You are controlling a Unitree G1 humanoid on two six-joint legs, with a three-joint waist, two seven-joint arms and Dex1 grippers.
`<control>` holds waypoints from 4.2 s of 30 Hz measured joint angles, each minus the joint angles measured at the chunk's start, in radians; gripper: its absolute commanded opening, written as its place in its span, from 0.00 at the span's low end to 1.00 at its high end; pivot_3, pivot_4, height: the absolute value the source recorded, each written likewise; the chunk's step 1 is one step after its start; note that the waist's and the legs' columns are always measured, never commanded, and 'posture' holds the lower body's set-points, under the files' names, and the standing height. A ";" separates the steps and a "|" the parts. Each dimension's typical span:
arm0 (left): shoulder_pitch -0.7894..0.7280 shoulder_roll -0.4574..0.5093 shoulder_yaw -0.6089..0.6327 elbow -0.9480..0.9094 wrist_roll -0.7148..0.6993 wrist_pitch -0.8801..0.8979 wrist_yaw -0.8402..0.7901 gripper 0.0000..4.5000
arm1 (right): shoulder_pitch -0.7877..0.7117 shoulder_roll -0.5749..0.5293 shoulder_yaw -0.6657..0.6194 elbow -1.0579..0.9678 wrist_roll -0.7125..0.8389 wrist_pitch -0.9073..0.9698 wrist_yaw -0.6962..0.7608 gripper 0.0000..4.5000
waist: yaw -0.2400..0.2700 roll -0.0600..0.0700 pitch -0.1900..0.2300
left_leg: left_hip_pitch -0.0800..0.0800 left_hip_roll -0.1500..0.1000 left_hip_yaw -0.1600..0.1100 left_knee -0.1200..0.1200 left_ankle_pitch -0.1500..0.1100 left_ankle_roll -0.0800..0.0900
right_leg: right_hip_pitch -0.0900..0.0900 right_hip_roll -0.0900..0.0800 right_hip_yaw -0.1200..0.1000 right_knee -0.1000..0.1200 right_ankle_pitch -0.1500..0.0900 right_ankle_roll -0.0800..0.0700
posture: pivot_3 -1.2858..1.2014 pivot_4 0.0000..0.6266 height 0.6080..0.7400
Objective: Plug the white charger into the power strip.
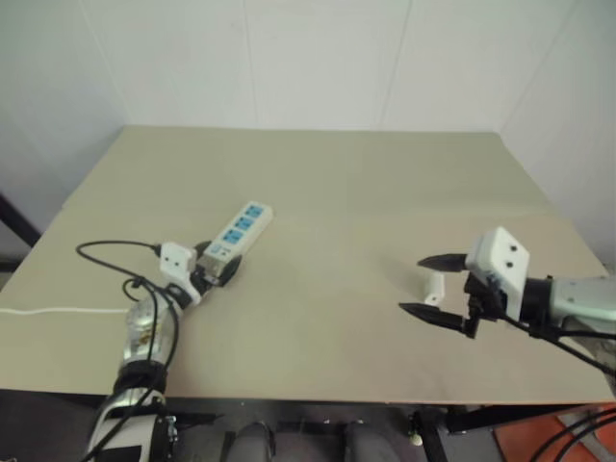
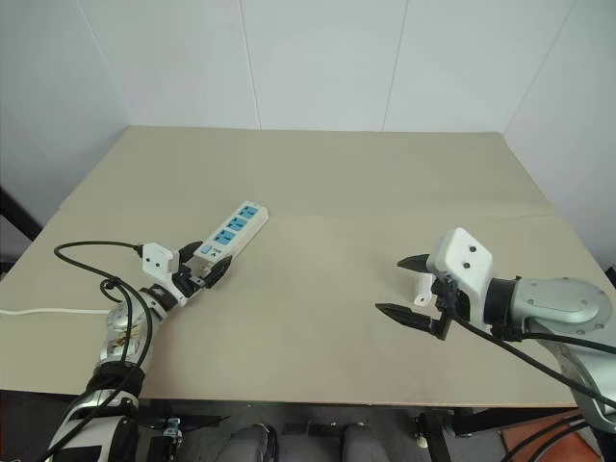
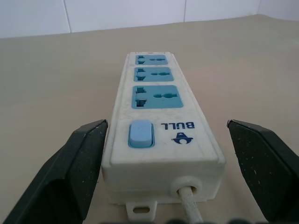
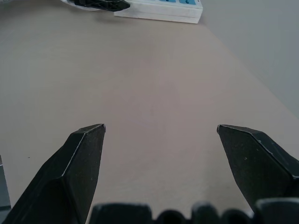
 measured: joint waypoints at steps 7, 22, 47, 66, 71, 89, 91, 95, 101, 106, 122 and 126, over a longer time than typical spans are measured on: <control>0.000 0.005 -0.014 -0.007 0.024 0.024 0.025 0.99 | 0.000 0.000 0.008 0.000 -0.001 0.000 -0.006 1.00 | 0.000 0.001 -0.006 | 0.001 0.000 0.000 0.000 0.000 0.000 | 0.000 0.000 0.000 0.000 0.000 0.000 | 0.52 0.24 1.00; 0.021 0.005 -0.027 -0.056 0.029 0.074 0.039 0.72 | 0.000 0.000 0.018 0.000 -0.012 0.000 -0.010 1.00 | -0.001 0.003 -0.010 | 0.006 0.000 0.000 -0.001 0.000 0.000 | 0.008 0.000 0.000 -0.003 -0.001 0.001 | 0.52 0.24 1.00; -0.162 0.036 -0.274 0.015 -0.008 0.135 -0.698 0.72 | -0.599 -0.167 0.503 0.793 -0.604 -1.370 0.651 1.00 | -0.028 0.003 -0.006 | -0.002 0.000 0.000 -0.002 0.000 0.000 | -0.001 0.000 -0.002 -0.005 -0.001 0.001 | 0.52 0.24 1.00; -0.126 0.019 -0.269 -0.066 0.000 0.180 -0.669 0.72 | -0.958 0.089 0.892 1.406 -0.972 -2.084 0.530 1.00 | -0.027 0.004 -0.002 | -0.001 -0.001 -0.002 -0.002 0.000 0.000 | -0.002 -0.001 -0.002 0.000 0.003 -0.008 | 0.52 0.24 1.00; -0.111 0.021 -0.269 -0.096 -0.001 0.200 -0.660 0.72 | -0.978 0.127 0.915 1.472 -1.108 -2.121 0.413 1.00 | -0.027 0.005 -0.002 | -0.001 -0.001 -0.002 -0.002 0.000 0.000 | -0.002 -0.001 -0.002 0.001 0.003 -0.008 | 0.52 0.24 1.00; -0.106 0.026 -0.270 -0.105 0.000 0.202 -0.649 0.72 | -1.101 0.167 0.991 1.573 -1.534 -2.129 -0.023 1.00 | -0.031 0.005 -0.002 | 0.001 -0.001 -0.002 -0.002 0.001 -0.002 | -0.002 -0.001 -0.001 0.003 0.003 -0.009 | 0.52 0.24 1.00; -0.102 0.026 -0.270 -0.109 0.000 0.201 -0.648 0.72 | -1.109 0.168 1.004 1.573 -1.562 -2.134 -0.059 1.00 | -0.031 0.005 -0.002 | 0.001 -0.001 -0.002 -0.002 0.001 -0.002 | -0.002 -0.001 -0.001 0.003 0.003 -0.009 | 0.52 0.24 1.00; -0.098 0.026 -0.270 -0.112 0.000 0.198 -0.646 0.72 | -1.130 0.168 1.035 1.582 -1.618 -2.154 -0.123 0.79 | -0.032 0.005 -0.002 | 0.001 -0.001 -0.002 -0.002 0.001 -0.002 | -0.002 -0.001 -0.001 0.003 0.003 -0.009 | 0.52 0.24 1.00; -0.097 0.026 -0.270 -0.112 0.000 0.198 -0.644 0.72 | -1.146 0.172 1.061 1.590 -1.687 -2.168 -0.212 0.30 | -0.032 0.005 -0.002 | 0.001 -0.001 -0.002 -0.002 0.001 -0.002 | -0.002 -0.001 -0.001 0.003 0.003 -0.009 | 0.52 0.24 1.00; -0.097 0.025 -0.271 -0.112 0.000 0.198 -0.643 0.72 | -1.167 0.177 1.088 1.591 -1.733 -2.172 -0.277 0.25 | -0.032 0.005 -0.002 | 0.001 -0.001 -0.002 -0.002 0.001 -0.002 | -0.002 -0.001 -0.001 0.003 0.003 -0.009 | 0.52 0.24 1.00; -0.102 0.018 -0.298 -0.094 0.020 0.090 -0.706 0.72 | -0.978 0.198 0.664 1.603 -0.765 -1.697 0.214 0.25 | -0.028 0.005 -0.001 | 0.001 -0.001 -0.004 -0.002 0.001 -0.002 | 0.001 -0.001 -0.003 0.002 0.004 -0.010 | 0.52 0.24 1.00; -0.116 -0.005 -0.308 -0.052 0.022 0.030 -0.739 0.72 | -0.786 0.195 0.507 1.233 -0.435 -1.217 0.310 0.25 | -0.024 0.006 -0.001 | -0.001 -0.001 -0.004 -0.002 0.001 -0.002 | -0.002 -0.001 -0.003 0.004 0.004 -0.010 | 0.52 0.24 1.00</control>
